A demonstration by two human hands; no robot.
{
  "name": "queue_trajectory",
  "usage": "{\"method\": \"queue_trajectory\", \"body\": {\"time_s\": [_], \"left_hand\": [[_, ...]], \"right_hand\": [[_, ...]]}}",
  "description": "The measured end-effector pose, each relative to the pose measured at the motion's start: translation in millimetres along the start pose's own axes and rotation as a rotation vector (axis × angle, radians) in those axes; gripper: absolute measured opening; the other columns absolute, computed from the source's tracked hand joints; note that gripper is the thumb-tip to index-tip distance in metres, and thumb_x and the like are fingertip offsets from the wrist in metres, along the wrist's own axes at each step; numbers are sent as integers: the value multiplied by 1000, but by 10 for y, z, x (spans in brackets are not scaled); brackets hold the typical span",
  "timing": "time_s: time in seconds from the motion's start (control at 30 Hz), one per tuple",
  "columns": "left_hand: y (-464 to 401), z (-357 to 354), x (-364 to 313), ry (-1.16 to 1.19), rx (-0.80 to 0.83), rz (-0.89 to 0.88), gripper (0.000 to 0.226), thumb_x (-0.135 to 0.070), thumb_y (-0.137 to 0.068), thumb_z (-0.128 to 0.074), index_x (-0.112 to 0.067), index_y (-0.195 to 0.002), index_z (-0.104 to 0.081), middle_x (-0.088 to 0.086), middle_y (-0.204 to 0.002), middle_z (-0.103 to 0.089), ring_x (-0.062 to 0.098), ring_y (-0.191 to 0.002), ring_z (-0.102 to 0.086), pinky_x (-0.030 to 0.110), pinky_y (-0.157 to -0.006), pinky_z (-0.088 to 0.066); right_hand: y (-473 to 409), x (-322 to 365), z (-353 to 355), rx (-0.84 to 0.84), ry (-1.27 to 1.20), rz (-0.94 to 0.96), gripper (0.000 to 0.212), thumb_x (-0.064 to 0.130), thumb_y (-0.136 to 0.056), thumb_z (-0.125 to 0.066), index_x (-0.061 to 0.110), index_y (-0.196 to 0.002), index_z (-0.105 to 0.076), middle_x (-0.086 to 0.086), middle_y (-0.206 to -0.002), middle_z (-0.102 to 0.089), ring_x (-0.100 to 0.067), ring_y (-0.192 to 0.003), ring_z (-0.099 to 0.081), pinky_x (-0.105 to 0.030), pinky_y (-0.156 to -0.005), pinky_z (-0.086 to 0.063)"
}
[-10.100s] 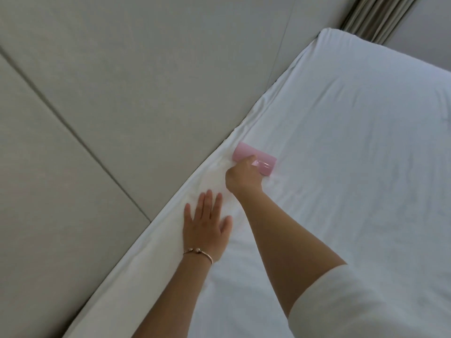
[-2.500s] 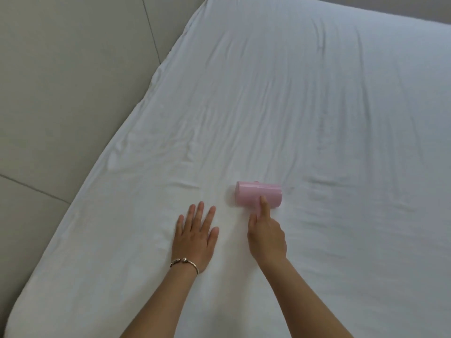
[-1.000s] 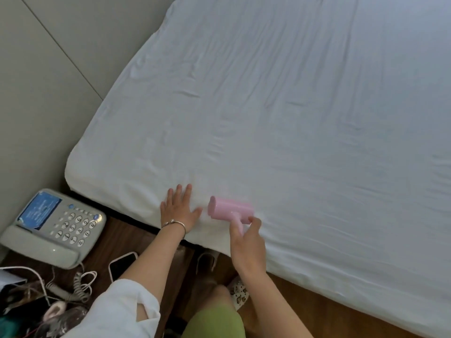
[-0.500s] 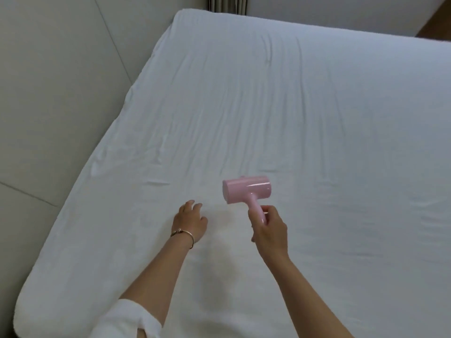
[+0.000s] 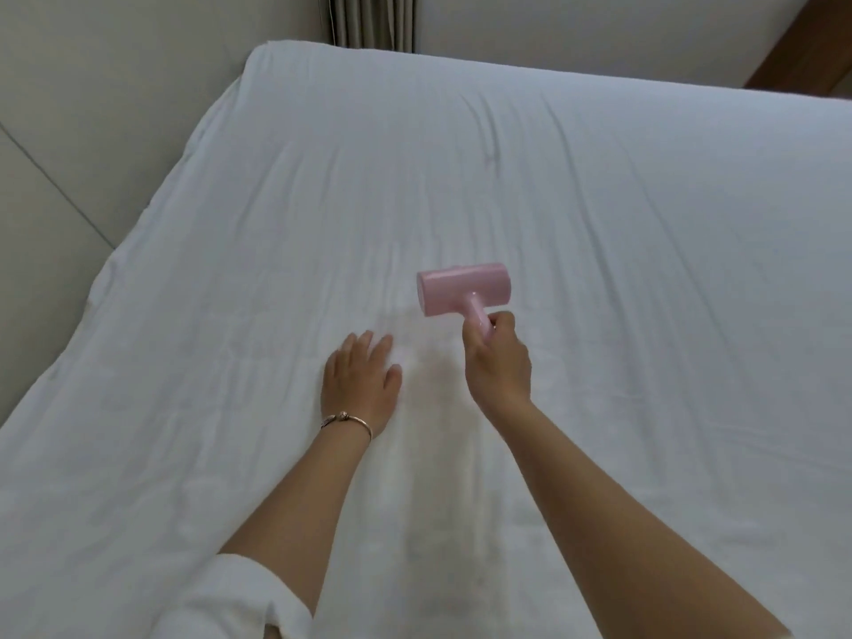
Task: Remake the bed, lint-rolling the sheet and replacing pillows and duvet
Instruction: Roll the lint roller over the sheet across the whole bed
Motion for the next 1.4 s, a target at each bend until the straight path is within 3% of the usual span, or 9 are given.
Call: {"method": "queue_trajectory", "body": {"time_s": [0.2,0.37,0.7,1.03,1.17,1.23,1.3,1.4], "left_hand": [[-130,-185,56,-45,-237,-43,55,-48,-95,-26,-30,-144,-43,0,-151,-39,24,-143,-28,43,-115,-16],[-187,-273,114,-14,-273,-45,54,-46,-96,-28,-30,-145,-41,-1,-152,-36,22,-145,-25,44,-116,-19],[-209,-290,130,-5,-299,-55,54,-45,-96,-29,-29,-147,-39,0,-154,-35,22,-145,-24,44,-117,-18],[-194,-211,86,-47,-219,-29,56,-46,-95,-25,-27,-145,-42,3,-151,-39,26,-143,-29,45,-115,-17],[-7,-214,28,-70,-22,-9,55,-42,-100,-17,-29,-153,-16,-1,-162,-10,19,-149,-2,41,-119,0],[321,-243,11,-57,11,6,56,-43,-99,-14,-30,-154,-11,-3,-162,-5,17,-149,2,40,-119,2],[764,-299,-24,-60,9,13,64,-48,-92,-5,-31,-153,-16,-2,-162,-10,19,-149,-4,41,-118,0],[1333,-402,-99,-35,-1,37,62,-46,-93,-14,-29,-149,-32,3,-157,-28,25,-146,-22,44,-115,-7]], "right_hand": [[-893,242,-497,-96,109,53,30,39,-101,-37,10,-106,-43,-9,-93,-59,-31,-81,-59,-36,-65,-41],[-1148,73,-669,-155,104,-52,40,48,-98,-44,13,-117,-44,-4,-89,-57,-32,-84,-59,-37,-70,-46],[-1163,-60,-681,-218,55,-72,29,40,-96,-49,15,-109,-46,-1,-77,-55,-30,-76,-56,-34,-66,-40],[-370,-291,-419,-142,70,-150,24,38,-93,-50,19,-108,-49,0,-81,-58,-27,-77,-58,-33,-64,-41],[198,-529,-264,-95,64,-189,22,39,-91,-50,23,-106,-50,4,-78,-57,-26,-76,-59,-34,-64,-46],[509,-670,-169,-82,78,-219,21,39,-90,-51,25,-106,-50,5,-77,-56,-25,-76,-60,-33,-63,-45],[841,-797,-76,-67,83,-244,21,39,-90,-51,26,-106,-51,6,-78,-57,-25,-76,-60,-33,-63,-46],[1343,-965,75,-47,80,-279,18,38,-89,-51,27,-104,-50,7,-77,-56,-24,-77,-60,-33,-64,-47]]}}
Point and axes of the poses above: each hand's wrist, its own y-axis away from the middle knuckle, its own z-axis out of the back of the hand, x = y × z, the point moved 8 cm from there along -y, towards the middle knuckle
